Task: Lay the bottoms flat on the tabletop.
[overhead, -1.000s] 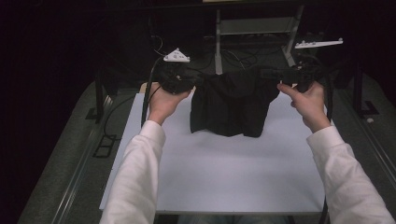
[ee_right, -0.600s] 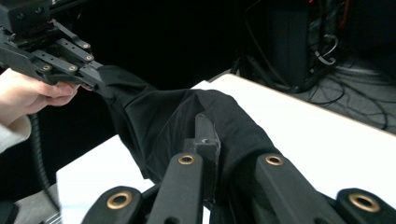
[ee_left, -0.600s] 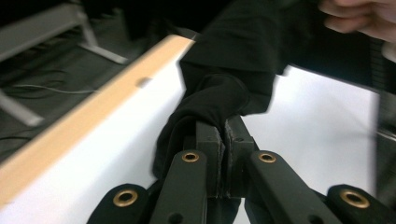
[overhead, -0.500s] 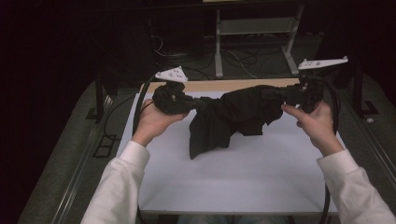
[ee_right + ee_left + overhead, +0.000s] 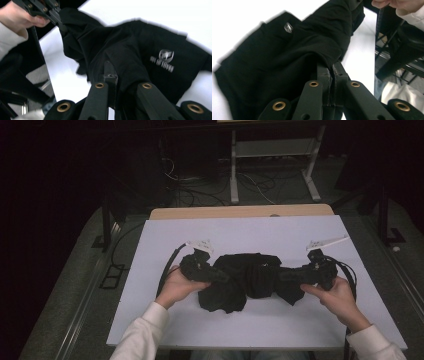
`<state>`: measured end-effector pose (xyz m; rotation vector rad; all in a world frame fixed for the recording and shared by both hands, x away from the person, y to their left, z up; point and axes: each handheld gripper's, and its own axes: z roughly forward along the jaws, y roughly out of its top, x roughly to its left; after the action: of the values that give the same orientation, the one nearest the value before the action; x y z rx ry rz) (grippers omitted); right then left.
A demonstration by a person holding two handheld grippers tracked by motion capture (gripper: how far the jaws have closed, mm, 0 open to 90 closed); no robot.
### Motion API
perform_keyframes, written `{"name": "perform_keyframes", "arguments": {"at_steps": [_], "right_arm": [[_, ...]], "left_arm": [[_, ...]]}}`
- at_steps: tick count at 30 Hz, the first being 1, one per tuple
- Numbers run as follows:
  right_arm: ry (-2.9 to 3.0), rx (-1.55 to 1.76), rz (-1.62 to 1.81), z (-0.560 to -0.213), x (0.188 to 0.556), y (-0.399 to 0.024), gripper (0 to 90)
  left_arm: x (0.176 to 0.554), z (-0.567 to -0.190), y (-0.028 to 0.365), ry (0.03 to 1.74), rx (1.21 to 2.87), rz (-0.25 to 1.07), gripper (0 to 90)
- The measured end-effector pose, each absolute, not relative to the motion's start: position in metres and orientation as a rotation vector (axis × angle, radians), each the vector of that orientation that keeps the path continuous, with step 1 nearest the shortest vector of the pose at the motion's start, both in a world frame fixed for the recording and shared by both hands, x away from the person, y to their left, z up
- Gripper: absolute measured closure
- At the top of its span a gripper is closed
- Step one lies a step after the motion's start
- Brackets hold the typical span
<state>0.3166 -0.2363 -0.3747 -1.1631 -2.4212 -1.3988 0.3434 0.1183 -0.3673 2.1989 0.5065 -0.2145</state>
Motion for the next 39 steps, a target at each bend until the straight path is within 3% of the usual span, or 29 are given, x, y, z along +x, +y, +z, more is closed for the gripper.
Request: {"name": "perform_keyframes", "arguments": {"at_steps": [10, 25, 31, 39], "right_arm": [[-2.364, -1.149, -1.240, -0.422, 0.287, -0.244, 82.6], [-2.368, -1.111, -1.058, -0.444, 0.260, -0.243, 80.2], [-2.401, -1.141, -1.068, -0.432, 0.253, -0.249, 59.6], [-2.426, -1.247, -1.260, -0.399, 0.271, -0.266, 43.1]], "left_arm": [[0.315, -0.406, 0.104, 0.465, 2.286, -0.379, 85.8], [0.288, -0.434, 0.102, 0.414, 2.371, -0.477, 85.6], [0.281, -0.436, 0.110, 0.409, 2.371, -0.469, 85.6], [0.281, -0.432, 0.119, 0.412, 2.337, -0.428, 85.6]]}}
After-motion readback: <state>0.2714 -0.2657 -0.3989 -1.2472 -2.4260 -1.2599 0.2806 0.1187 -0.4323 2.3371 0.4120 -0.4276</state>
